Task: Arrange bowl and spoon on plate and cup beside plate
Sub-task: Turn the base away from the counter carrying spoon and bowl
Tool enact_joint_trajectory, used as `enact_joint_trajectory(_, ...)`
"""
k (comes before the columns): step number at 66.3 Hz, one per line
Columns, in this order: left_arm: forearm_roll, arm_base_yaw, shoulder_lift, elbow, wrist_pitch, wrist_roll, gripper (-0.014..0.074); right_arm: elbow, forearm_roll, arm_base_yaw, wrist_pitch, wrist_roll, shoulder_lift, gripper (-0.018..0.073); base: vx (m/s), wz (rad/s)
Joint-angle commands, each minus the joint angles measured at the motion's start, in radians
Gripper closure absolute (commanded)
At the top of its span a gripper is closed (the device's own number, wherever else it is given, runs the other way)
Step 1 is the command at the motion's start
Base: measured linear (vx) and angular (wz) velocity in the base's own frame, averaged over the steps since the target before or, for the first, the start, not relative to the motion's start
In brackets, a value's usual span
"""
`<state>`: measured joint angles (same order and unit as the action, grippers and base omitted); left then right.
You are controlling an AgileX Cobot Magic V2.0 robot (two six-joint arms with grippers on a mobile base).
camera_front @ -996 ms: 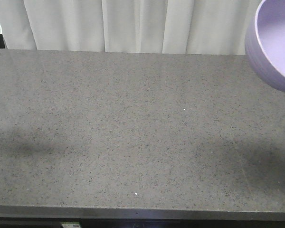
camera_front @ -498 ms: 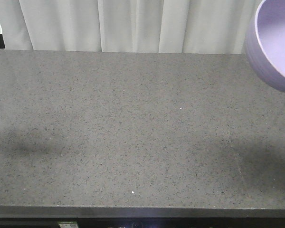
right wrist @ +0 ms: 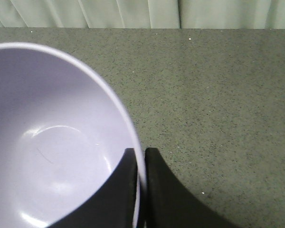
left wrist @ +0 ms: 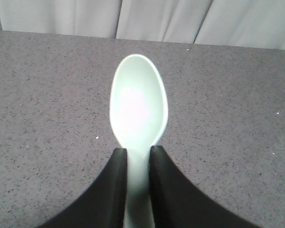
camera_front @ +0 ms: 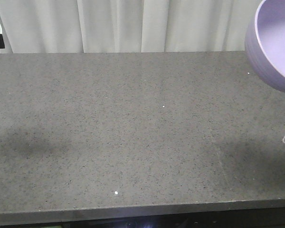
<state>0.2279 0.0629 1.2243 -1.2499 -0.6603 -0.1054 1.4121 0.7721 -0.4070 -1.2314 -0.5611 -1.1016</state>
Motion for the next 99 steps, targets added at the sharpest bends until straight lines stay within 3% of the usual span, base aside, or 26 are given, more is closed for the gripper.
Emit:
enact_joint_trajectory(1,0.019,0.003,-0.027,-0.023,0.059,0.003,0.0603,0.027,0.05,-0.002,0.045,-0.009,0.017,0.0564,0.0,-0.2)
enact_joint_trajectory(99,0.019,0.003,-0.027,-0.023,0.059,0.003,0.0603,0.027,0.05,-0.002,0.045,-0.009,0.017,0.0564,-0.01,-0.27)
